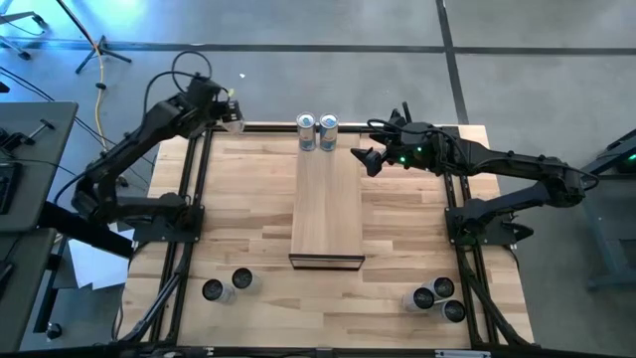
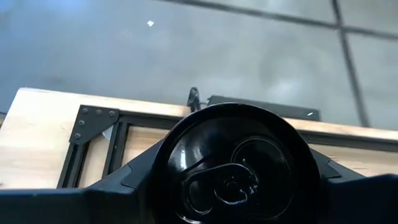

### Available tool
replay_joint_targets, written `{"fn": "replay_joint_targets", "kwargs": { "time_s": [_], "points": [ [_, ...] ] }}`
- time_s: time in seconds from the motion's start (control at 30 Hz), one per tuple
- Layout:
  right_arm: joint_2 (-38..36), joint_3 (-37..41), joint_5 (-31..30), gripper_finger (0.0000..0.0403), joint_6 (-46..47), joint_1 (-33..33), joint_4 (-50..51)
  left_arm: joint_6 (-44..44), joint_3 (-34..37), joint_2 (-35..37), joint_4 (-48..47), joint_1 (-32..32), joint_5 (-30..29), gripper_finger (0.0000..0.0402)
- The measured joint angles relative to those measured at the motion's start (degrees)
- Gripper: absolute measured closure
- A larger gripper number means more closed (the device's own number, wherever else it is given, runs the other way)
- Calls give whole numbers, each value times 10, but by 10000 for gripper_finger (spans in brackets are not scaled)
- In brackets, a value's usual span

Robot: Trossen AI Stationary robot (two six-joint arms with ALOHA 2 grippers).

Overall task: Place canned beverage on shelf
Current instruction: Put the top white pink soda can on the shelf

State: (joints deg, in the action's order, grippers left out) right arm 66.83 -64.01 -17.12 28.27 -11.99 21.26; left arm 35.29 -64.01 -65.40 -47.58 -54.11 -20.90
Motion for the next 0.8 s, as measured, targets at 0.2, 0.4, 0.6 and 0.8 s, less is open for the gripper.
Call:
{"fn": "replay_joint_targets", "kwargs": {
  "time_s": [0.2, 0.4, 0.6, 0.8],
  "points": [
    [0, 0, 0, 9, 0, 0, 0, 0, 0, 44, 27, 0, 33, 181],
    [0, 0, 0, 9, 2, 0, 0, 0, 0, 59, 48, 0, 36, 181],
    [0, 0, 0, 9, 2, 0, 0, -11, 0, 58, 47, 2, 38, 181],
    [0, 0, 0, 9, 2, 0, 0, -21, 0, 58, 47, 3, 52, 181]
  ]
}}
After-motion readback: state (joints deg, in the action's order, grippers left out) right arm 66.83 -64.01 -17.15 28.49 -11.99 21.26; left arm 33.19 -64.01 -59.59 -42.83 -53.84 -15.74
